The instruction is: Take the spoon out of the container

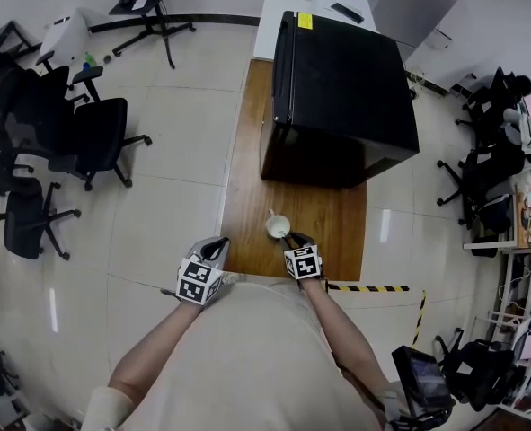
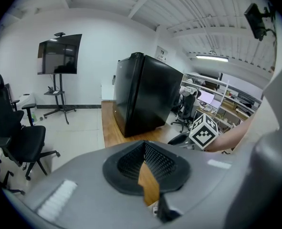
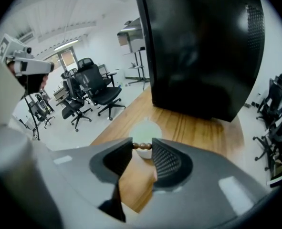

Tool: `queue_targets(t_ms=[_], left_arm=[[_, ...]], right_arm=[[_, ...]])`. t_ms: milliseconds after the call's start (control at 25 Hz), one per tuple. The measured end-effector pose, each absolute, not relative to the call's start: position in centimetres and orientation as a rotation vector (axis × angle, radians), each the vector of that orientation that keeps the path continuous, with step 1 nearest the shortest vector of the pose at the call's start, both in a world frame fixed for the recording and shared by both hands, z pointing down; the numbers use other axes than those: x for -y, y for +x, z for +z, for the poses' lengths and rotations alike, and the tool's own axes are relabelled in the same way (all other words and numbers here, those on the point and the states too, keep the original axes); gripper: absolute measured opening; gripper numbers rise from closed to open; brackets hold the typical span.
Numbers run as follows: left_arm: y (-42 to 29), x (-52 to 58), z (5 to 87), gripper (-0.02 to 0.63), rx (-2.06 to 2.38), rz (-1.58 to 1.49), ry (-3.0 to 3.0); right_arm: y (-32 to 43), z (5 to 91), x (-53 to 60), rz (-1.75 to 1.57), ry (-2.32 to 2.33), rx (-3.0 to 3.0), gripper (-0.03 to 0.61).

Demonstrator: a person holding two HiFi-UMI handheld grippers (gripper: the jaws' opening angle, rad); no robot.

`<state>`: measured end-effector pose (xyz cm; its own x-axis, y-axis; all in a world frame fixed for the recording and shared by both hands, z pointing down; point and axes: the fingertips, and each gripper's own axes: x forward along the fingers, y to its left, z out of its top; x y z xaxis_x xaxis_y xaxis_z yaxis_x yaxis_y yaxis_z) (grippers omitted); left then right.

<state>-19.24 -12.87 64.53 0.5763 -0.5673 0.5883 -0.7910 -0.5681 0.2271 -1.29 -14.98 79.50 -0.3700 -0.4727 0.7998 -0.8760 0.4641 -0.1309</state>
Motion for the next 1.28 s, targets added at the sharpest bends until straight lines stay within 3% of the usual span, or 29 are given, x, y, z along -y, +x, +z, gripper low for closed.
queue_targets(t_ms=[720,1280], left_arm=[[-8.2,13.0,65.4,-0.003,1.024,0.62,2.329],[-7.1,12.7,65.2,-0.003,1.128,0.669,2.284]], right_arm=[[4.1,69.2,15.9,0.669,1.031,2.299,0.127],[9.3,75.3,19.3,0.649,1.032,2.201,0.127]])
